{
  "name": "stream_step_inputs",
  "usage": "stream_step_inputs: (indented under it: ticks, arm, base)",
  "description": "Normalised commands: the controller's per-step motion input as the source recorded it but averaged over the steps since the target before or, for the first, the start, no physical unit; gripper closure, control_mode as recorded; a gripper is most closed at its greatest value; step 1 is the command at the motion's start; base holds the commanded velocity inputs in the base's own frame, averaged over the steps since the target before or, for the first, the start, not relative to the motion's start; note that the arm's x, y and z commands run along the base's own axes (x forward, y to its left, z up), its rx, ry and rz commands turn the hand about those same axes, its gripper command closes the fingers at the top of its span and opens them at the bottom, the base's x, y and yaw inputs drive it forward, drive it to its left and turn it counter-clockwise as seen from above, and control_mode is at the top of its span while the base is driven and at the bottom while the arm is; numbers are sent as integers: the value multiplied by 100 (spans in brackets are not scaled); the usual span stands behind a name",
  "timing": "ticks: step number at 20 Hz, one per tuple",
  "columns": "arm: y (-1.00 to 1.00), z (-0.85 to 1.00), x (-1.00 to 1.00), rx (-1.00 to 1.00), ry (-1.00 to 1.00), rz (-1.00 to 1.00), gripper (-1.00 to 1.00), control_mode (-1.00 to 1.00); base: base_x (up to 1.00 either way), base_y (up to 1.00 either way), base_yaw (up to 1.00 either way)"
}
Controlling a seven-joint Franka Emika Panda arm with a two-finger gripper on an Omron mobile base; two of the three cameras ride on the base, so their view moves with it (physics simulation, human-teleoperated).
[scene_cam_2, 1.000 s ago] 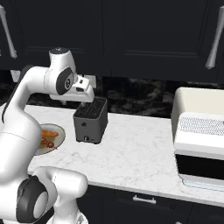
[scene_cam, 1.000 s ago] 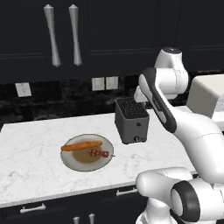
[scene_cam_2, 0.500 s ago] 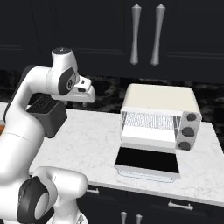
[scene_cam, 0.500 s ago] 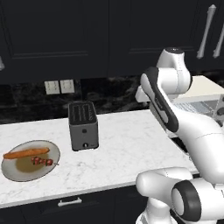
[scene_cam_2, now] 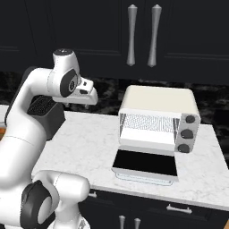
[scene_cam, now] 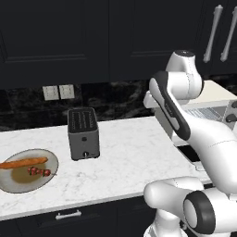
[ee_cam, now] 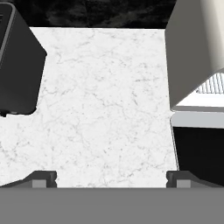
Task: Pick up the kebab skewer and baguette bread, and place them inside the toaster oven. Close the toaster oven door and start by setting the timer.
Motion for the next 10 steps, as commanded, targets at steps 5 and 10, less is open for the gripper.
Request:
stream_step_inputs:
  ticks: [5,10]
  arm:
    - [0,0,0,0,0,0,-100,100]
    - [0,0,0,0,0,0,-100,100]
  base:
    - [0,13,0]
    - [0,34,0]
